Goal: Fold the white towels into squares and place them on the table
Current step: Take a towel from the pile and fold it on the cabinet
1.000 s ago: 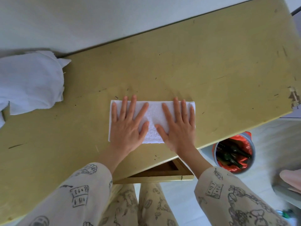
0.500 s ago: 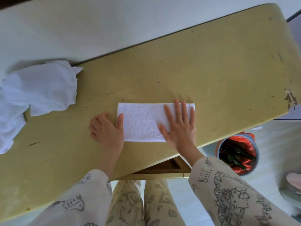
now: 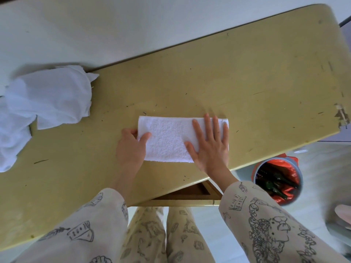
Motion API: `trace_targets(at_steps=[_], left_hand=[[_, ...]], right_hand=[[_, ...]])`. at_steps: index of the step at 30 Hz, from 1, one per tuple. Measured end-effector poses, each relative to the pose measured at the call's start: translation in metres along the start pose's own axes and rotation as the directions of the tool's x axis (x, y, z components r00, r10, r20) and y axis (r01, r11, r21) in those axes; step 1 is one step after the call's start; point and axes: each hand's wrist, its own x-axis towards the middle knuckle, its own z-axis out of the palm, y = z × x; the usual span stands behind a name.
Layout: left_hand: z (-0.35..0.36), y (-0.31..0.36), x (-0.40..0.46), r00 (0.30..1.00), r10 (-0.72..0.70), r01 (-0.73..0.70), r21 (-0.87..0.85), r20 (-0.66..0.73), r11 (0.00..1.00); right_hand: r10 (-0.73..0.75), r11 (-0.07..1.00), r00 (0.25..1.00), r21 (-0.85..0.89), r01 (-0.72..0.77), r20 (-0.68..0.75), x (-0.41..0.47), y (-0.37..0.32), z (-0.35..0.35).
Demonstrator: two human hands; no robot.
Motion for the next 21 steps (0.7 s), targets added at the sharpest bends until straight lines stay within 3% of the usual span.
trace_targets(at_steps=[5,10,16,21], left_hand=[[0.001,-0.006,0.001,0.999,-0.022,0.019,-0.080,-0.042,0.997],[0.004,-0.007,-0.004,0.993,0.045,-0.042,0.028,-0.110,0.999],[0.008,-0.011,-0.004,0.967,0.224,-0.193,0.229,-0.119,0.954],[0.005,-0.018,-0.002,0.951,0.278,-0.265,0.106,-0.134,0.958]], right_hand=[[-0.002,1.000,1.000,0.010,0.002,-0.008,0.000,0.000,0.000],[-0.003,1.000,1.000,0.004,0.003,-0.026,0.000,0.000,-0.001],[-0.001,1.000,1.000,0.009,0.001,-0.016,0.000,0.000,0.001],[0.002,1.000,1.000,0.015,-0.002,-0.006,-0.001,0.001,0.002]])
